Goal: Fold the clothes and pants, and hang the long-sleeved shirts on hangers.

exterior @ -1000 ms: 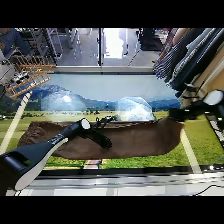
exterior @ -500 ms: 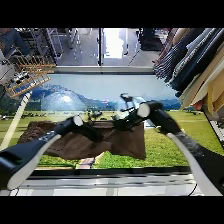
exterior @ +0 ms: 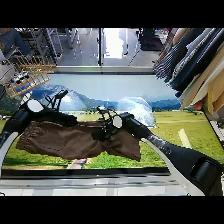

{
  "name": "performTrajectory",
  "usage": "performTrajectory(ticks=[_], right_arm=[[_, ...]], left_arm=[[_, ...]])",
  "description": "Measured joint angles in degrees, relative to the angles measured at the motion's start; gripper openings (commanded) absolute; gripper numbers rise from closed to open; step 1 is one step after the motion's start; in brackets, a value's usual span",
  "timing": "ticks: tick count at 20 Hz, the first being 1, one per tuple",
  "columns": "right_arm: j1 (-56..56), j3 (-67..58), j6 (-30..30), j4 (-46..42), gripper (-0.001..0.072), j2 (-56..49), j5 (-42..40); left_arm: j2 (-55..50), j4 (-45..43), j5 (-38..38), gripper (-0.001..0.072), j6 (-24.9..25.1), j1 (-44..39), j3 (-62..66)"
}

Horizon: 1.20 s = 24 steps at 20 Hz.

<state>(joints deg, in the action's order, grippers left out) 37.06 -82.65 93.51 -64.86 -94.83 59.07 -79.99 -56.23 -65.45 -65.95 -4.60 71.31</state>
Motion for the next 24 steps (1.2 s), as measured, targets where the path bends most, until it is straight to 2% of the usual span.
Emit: performTrajectory(ticks=[1, 3, 4, 9, 14, 17, 21, 24], right_arm=[[0.15, -1.2, -0.26, -0.07, 0.007, 0.02, 1.01], [0.39, -3.93, -1.29, -0.61, 0.0525, 0.13, 2.91], [0.44, -5.16, -1.88, -0.76, 0.0589, 0.17, 3.65], [-2.36, -9.99, -4.68, -2.64, 0.0565, 1.03, 8.61], [-17.88, -4.55, -6.32, -6.05, 0.0568, 6.34, 18.01], [-28.46, 5.53, -10.95, -0.31, 0.0588, 9.42, 19.61], [-37.73, 18.18, -21.0, 9.49, 0.0587, 9.31, 14.27], [-40.61, 22.23, -28.11, 14.32, 0.0586, 6.84, 11.43]], left_arm=[[0.39, -0.35, -0.44, 0.001, 0.11, 0.66, 0.0], [0.85, -0.92, -1.49, 0.0011, 0.17, 1.46, 0.0], [0.98, -1.22, -1.81, 0.0011, 0.31, 1.7, 0.0], [1.25, -2.32, -3.67, 0.0011, 0.46, 2.32, 0.0], [1.27, -7.32, -7.37, 0.0011, 0.74, 4.28, 0.0], [1.27, -8.66, -8.37, 0.0011, 0.74, 6.34, 0.0], [1.27, -9.4, -9.07, 0.0011, 0.76, 7.67, 0.0], [1.27, -9.66, -10.19, 0.0011, 0.76, 7.98, 0.0]])
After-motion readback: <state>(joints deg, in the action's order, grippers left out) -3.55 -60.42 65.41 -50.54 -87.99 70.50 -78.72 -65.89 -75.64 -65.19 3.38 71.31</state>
